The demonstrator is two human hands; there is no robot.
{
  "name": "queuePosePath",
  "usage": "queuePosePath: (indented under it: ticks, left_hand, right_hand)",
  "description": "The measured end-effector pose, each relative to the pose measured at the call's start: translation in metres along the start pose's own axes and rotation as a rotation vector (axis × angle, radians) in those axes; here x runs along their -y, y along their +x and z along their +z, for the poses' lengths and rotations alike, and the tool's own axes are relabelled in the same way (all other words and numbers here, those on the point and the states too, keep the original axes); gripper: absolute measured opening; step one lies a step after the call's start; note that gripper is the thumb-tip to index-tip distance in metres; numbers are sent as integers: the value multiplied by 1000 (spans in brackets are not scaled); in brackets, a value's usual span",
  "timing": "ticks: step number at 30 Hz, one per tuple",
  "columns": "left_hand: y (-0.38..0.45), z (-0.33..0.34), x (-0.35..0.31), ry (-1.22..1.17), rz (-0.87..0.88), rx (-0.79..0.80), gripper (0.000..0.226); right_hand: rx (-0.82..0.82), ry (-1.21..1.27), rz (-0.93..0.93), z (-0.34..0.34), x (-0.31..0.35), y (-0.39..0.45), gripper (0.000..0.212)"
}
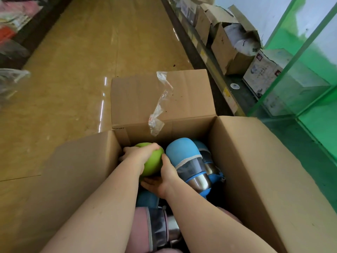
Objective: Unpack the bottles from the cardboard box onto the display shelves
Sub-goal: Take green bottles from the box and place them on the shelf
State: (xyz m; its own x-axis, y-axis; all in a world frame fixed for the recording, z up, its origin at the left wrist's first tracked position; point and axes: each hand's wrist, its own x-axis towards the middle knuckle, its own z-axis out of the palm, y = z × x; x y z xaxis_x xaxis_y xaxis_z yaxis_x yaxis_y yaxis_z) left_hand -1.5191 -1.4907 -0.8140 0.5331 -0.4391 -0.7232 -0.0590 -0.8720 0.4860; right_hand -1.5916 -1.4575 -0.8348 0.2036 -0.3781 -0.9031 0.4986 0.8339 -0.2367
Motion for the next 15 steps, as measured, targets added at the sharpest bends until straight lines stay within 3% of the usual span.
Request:
queuePosePath:
  ticks: [5, 10, 15]
  left_hand:
    - [-38, -9, -4, 401, 243, -197, 91]
    - [-70, -30, 5, 535, 428, -292, 87]
    - [-109, -61, 6, 545, 523, -375, 89]
  right_hand:
    - [183, 175, 130, 5, -10, -11, 72]
    - [339, 252, 176, 12, -17, -38, 69]
    - [426, 127, 122, 18, -21, -86, 62]
